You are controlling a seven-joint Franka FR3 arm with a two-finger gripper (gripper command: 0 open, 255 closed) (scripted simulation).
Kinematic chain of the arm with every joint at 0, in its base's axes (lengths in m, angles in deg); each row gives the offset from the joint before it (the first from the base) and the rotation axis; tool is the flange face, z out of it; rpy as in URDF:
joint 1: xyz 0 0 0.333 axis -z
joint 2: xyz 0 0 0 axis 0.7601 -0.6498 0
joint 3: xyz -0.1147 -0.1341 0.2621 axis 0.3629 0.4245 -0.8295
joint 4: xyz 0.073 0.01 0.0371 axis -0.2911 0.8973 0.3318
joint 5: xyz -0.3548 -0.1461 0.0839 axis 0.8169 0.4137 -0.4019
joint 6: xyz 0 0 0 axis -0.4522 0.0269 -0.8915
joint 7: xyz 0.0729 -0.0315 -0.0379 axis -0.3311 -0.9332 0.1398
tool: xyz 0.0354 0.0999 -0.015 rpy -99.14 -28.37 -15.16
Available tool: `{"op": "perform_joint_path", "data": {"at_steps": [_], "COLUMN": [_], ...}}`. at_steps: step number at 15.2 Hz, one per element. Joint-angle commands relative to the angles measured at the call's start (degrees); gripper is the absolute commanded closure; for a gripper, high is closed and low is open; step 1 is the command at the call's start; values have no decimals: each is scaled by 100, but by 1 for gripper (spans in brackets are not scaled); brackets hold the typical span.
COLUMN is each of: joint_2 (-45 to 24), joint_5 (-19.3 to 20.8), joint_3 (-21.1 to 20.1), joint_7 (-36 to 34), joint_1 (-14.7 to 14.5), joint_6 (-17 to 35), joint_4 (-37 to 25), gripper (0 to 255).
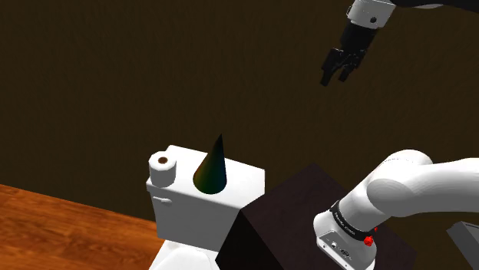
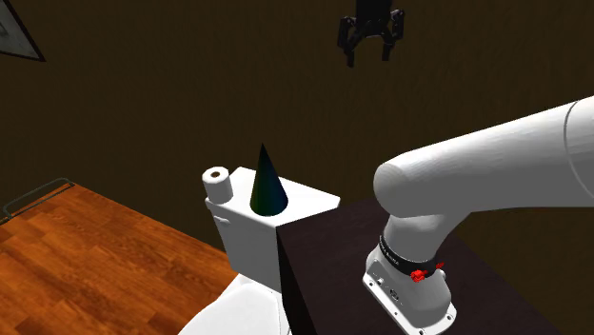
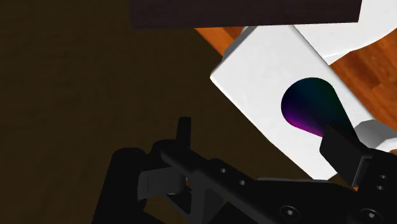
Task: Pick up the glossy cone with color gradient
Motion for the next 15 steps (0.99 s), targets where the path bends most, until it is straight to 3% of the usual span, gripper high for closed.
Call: {"op": "perform_joint_path", "data": {"at_steps": [1,15], "joint_2": [0,-3511], "joint_5": [0,1070], "joint_3": [0,-1130], "joint_7": [0,647], "joint_1": [0,-707], "joint_6": [0,276], "joint_4": [0,-1626], "gripper": [0,0]}}
